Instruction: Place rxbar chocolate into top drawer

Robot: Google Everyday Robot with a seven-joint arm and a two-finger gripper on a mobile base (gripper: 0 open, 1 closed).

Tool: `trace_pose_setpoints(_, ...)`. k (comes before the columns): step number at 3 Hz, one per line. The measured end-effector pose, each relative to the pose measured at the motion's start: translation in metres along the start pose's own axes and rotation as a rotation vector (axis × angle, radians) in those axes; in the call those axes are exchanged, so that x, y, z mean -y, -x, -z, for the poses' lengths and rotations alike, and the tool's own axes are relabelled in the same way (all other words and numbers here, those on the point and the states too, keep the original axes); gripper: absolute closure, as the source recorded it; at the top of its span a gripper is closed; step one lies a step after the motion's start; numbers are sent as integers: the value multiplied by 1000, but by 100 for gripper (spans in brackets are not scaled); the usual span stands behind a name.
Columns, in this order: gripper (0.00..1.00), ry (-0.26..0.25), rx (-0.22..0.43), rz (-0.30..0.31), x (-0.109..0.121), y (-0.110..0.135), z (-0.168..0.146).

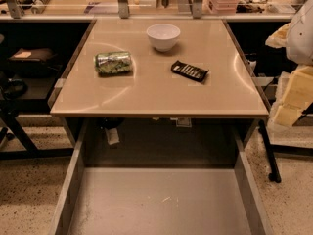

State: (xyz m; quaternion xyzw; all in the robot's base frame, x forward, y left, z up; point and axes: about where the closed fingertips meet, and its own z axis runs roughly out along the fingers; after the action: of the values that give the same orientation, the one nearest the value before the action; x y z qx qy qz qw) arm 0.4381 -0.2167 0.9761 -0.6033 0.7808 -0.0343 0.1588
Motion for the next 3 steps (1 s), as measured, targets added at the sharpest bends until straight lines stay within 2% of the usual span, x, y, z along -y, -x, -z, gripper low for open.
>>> trace_pose_setpoints(1, 0, -7, 9, 6, 10, 6, -1)
trace_pose_setpoints(2, 0, 29, 2, 6, 49, 16, -20)
trace_pose_setpoints(3, 0, 67, -2, 2, 108, 39, -50)
